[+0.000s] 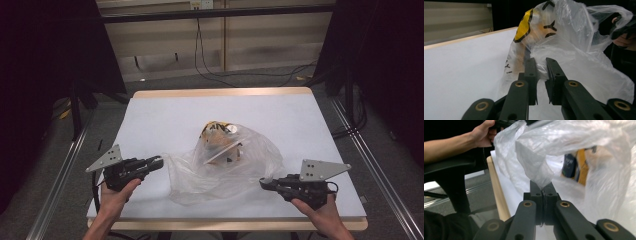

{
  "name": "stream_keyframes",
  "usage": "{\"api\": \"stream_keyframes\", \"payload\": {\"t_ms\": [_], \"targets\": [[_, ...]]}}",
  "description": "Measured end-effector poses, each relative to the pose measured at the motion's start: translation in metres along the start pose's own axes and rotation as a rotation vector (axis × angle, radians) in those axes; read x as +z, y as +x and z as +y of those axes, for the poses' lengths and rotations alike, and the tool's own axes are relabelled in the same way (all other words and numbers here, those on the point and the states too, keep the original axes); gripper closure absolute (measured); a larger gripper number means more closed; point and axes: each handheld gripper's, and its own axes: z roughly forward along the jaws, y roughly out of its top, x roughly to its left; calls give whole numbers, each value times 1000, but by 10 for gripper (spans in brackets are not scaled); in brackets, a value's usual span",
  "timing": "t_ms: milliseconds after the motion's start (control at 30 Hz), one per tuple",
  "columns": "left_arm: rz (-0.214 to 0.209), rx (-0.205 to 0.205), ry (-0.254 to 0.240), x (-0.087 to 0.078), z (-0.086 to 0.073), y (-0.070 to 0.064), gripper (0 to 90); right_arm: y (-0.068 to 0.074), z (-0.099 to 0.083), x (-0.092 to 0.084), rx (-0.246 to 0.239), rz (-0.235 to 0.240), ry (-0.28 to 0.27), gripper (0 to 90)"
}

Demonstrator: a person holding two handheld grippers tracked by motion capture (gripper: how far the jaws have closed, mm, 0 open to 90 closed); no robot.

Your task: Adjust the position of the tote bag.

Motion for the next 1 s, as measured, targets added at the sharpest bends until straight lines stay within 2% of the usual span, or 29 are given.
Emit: {"api": "stream_keyframes", "payload": {"t_ms": [33, 100, 167, 333, 400, 433, 467, 500, 600, 700, 767, 833, 1000], "targets": [[-7, -2, -6, 0, 2, -1, 810, -1, 2, -1, 0, -4, -8, 894], [-10, 21, -3, -1, 7, -4, 821, -5, 9, -5, -3, -14, -27, 895], [-18, 11, -16, 1, 14, -7, 825, -7, 11, -6, -2, -19, -33, 895], [-30, 48, -39, 7, 37, -9, 826, -15, 30, -12, -14, -27, -74, 895], [-33, 57, -46, 8, 40, -9, 826, -17, 34, -13, -17, -33, -79, 895], [-34, 56, -54, 9, 43, -11, 828, -20, 40, -15, -20, -33, -105, 895], [-32, 80, -56, 9, 48, -12, 828, -22, 42, -16, -16, -37, -111, 896], [-32, 80, -56, 9, 48, -12, 828, -24, 45, -17, -20, -40, -117, 895], [-20, 87, -80, 9, 57, -10, 828, -29, 48, -18, -20, -50, -128, 896], [-18, 91, -110, 8, 63, -7, 828, -40, 60, -24, -19, -68, -170, 896], [-1, 101, -134, 5, 76, -3, 828, -45, 68, -28, -19, -85, -188, 897], [9, 110, -140, 3, 81, -2, 828, -50, 78, -32, -22, -94, -202, 897], [37, 128, -212, -5, 107, 4, 828, -58, 96, -38, -28, -116, -231, 897]]}}
